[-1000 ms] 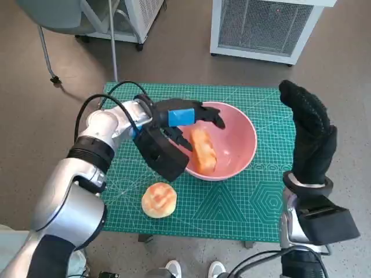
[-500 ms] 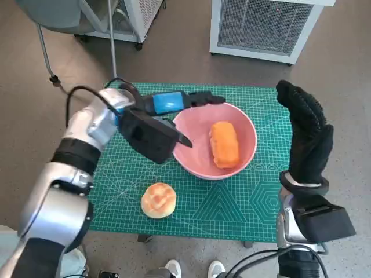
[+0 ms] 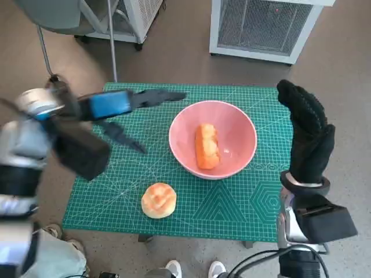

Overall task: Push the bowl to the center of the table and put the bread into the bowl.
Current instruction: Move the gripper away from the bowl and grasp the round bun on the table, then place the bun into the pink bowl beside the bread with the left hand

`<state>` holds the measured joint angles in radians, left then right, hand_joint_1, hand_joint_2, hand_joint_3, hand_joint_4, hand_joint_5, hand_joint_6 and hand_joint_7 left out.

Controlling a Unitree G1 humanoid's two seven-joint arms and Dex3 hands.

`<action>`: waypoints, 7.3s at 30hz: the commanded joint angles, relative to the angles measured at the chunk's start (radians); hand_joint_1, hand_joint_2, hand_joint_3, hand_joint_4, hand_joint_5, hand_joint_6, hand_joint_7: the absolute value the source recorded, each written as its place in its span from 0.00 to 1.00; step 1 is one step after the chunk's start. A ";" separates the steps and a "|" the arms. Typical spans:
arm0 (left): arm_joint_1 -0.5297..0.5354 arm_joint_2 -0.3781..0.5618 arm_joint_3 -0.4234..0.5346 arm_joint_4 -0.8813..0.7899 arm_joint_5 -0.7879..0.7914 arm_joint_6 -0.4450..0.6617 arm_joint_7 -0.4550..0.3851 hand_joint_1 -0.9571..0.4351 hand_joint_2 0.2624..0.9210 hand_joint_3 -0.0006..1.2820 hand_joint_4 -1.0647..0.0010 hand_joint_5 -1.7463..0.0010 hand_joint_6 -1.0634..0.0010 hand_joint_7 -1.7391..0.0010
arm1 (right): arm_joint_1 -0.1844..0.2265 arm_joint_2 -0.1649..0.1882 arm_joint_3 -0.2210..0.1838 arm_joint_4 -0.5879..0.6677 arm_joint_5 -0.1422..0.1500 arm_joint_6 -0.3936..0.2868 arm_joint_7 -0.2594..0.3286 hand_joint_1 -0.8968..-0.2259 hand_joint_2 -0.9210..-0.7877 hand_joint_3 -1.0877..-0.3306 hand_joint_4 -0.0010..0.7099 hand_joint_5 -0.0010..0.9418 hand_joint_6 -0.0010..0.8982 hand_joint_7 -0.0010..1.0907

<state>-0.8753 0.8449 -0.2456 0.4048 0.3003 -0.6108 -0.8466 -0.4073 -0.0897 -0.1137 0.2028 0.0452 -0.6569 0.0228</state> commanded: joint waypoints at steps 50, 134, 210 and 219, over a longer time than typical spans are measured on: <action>0.349 -0.050 -0.150 -0.177 0.283 -0.081 0.107 0.42 0.70 0.01 1.00 1.00 0.91 0.95 | 0.023 -0.035 -0.003 -0.009 0.035 0.029 0.058 0.56 0.00 0.36 0.45 0.01 0.00 0.56; -0.315 -0.455 -0.181 0.587 0.299 -0.074 0.583 0.56 1.00 0.13 0.52 0.51 0.48 0.24 | 0.025 -0.016 0.004 -0.001 0.034 0.024 0.053 0.55 0.00 0.36 0.44 0.01 0.00 0.56; -0.104 -0.558 -0.087 0.519 0.286 0.159 0.849 0.27 1.00 0.23 0.60 1.00 0.50 0.97 | -0.111 -0.063 -0.010 0.093 0.029 -0.017 0.075 0.54 0.00 0.41 0.45 0.01 0.00 0.56; -0.159 -0.565 -0.172 0.580 0.338 0.198 0.755 0.26 0.98 0.07 0.83 1.00 0.64 1.00 | -0.095 -0.071 -0.008 0.069 0.034 -0.002 0.081 0.55 0.00 0.39 0.45 0.00 0.00 0.55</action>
<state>-0.9994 0.2724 -0.4017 0.9766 0.6317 -0.4275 -0.0483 -0.5292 -0.1543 -0.1222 0.2764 0.0784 -0.6742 0.0937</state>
